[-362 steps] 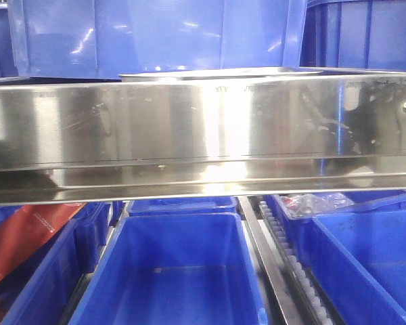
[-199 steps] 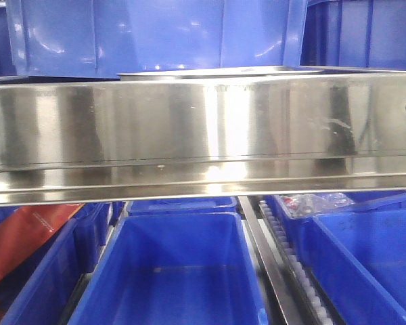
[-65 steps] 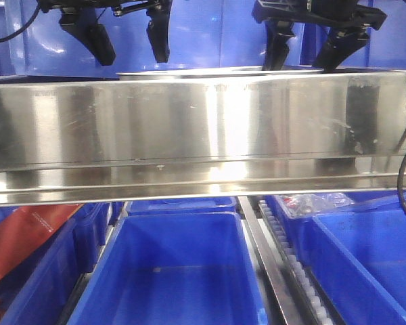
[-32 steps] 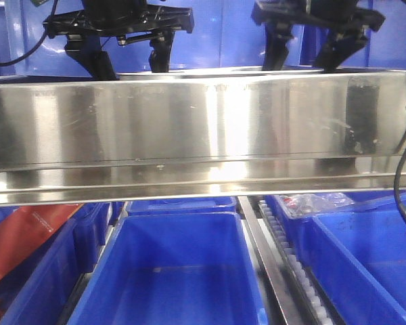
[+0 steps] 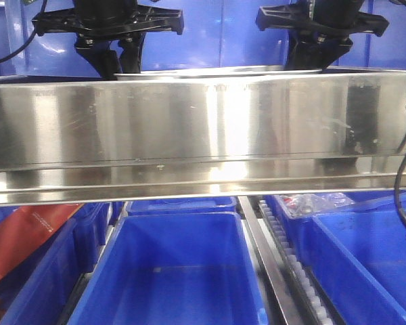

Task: Stack silver trays without gaps
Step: 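Close left and right grippers on opposite rims of the silver tray, then lift the silver tray with both grippers and pull it off the shelf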

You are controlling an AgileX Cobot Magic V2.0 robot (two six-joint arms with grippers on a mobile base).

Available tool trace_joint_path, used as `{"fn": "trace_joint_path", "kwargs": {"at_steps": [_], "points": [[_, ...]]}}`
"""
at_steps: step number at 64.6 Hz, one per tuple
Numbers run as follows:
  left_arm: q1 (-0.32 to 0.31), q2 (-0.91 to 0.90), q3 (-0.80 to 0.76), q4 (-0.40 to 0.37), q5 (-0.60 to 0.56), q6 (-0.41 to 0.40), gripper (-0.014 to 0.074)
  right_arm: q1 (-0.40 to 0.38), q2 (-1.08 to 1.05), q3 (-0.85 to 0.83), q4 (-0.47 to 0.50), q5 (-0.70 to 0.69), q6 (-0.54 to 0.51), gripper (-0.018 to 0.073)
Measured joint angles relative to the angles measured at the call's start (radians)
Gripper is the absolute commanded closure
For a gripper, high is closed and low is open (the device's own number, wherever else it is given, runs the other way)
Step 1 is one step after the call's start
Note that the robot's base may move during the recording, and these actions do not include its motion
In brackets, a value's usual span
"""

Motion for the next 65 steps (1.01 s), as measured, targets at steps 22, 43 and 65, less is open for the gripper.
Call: {"fn": "trace_joint_path", "kwargs": {"at_steps": [22, 43, 65], "points": [[0.0, 0.0, -0.008, 0.002, 0.011, 0.0, 0.0604, 0.0, -0.006, 0.0, 0.0, 0.003, 0.001, 0.0638], [0.0, -0.026, -0.042, -0.015, 0.06, 0.0, 0.0604, 0.0, -0.058, -0.002, -0.004, 0.047, 0.001, 0.0638], [-0.002, -0.149, -0.042, -0.02, 0.122, 0.0, 0.0604, 0.004, -0.145, -0.006, 0.03, 0.114, 0.004, 0.0638]]}}
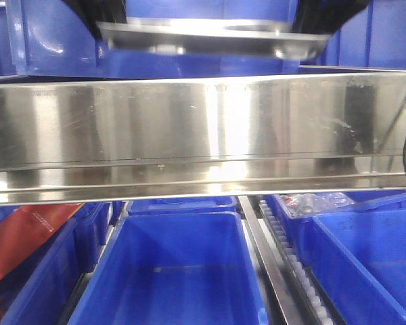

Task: Stack silver trays without gaps
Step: 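Lift the silver tray with both grippers and pull it off the shelf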

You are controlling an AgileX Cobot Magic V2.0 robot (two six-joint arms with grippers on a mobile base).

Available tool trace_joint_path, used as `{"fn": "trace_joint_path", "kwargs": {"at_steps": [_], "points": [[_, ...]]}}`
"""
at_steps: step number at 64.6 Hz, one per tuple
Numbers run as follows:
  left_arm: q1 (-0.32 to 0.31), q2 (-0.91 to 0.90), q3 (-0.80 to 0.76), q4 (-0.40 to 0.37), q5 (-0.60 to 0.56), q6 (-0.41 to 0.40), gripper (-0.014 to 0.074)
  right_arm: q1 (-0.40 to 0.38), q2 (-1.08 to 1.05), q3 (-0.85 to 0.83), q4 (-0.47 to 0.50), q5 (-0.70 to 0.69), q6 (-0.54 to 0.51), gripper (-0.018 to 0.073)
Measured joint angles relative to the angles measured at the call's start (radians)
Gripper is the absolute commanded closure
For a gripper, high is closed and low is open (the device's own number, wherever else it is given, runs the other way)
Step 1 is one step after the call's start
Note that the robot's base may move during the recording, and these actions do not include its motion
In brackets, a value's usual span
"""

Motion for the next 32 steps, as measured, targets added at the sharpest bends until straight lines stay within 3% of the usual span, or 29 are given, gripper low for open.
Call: {"fn": "trace_joint_path", "kwargs": {"at_steps": [22, 32], "points": [[-0.011, -0.104, -0.001, -0.009, 0.017, 0.0, 0.0604, 0.005, -0.113, 0.0, 0.001, 0.013, 0.0, 0.0638], [-0.013, -0.161, -0.001, -0.001, -0.041, 0.0, 0.0604, 0.005, -0.168, 0.0, 0.001, -0.044, 0.0, 0.0638]]}}
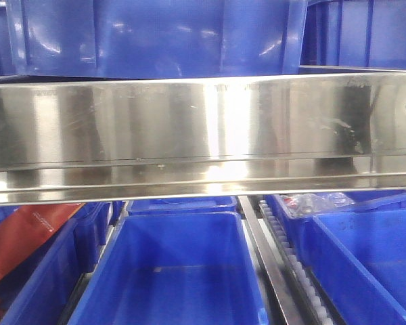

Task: Stack silver trays without gaps
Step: 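Lift the silver tray with both grippers and pull it off the shelf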

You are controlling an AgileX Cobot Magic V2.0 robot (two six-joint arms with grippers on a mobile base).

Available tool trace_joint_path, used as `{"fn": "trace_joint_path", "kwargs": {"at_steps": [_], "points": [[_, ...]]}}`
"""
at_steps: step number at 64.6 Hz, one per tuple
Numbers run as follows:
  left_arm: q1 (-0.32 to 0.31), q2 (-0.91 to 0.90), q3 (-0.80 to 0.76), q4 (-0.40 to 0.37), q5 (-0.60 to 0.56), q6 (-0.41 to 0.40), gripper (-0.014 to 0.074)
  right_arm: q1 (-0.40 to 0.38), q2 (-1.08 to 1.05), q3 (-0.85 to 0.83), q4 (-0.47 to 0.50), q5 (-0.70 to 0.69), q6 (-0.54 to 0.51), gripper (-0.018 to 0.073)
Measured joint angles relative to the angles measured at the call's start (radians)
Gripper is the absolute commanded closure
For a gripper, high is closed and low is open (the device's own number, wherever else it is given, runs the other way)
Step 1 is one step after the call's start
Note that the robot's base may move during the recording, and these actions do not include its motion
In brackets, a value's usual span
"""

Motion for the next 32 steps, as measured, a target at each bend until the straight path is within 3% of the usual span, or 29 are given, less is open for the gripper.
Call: {"fn": "trace_joint_path", "kwargs": {"at_steps": [32], "points": [[0.0, -0.051, -0.002, 0.189, -0.313, 0.005, 0.0604, 0.0, -0.065, 0.0, 0.003, -0.346, -0.002, 0.0638]]}}
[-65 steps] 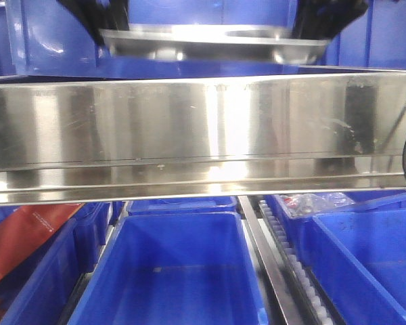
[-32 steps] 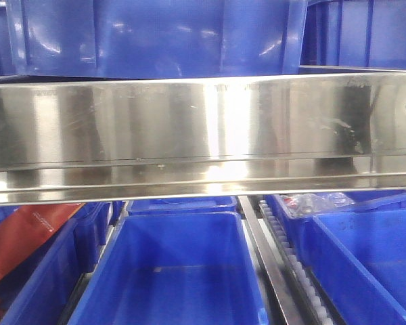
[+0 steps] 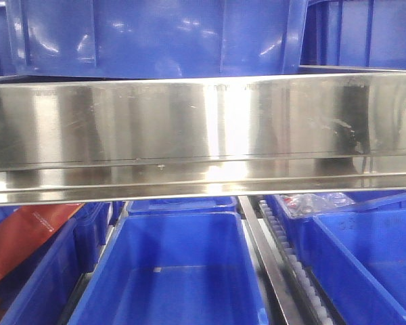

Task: Stack silver trays without gaps
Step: 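Lift the silver tray with both grippers and pull it off the shelf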

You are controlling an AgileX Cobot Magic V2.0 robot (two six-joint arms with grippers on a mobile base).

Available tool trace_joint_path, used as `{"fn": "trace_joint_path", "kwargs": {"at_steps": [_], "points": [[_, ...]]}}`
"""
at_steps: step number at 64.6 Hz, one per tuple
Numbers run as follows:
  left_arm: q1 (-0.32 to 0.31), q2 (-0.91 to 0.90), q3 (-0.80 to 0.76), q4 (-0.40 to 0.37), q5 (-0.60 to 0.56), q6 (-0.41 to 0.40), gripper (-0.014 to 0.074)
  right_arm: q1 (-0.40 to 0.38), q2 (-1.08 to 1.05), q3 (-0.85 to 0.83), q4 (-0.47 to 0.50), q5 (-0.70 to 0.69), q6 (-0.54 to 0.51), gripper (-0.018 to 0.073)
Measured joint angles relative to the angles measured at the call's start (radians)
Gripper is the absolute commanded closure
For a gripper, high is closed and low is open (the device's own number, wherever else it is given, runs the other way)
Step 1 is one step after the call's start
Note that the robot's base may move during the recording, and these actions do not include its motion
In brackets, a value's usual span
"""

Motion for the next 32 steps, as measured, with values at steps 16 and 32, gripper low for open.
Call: {"fn": "trace_joint_path", "kwargs": {"at_steps": [16, 32], "points": [[0.0, 0.0, 0.0, 0.034, -0.061, 0.0, 0.0604, 0.0, 0.0, 0.0, -0.002, -0.067, -0.004, 0.0638], [0.0, 0.0, 0.0, 0.036, -0.061, 0.0, 0.0604, 0.0, 0.0, 0.0, -0.002, -0.069, -0.004, 0.0638]]}}
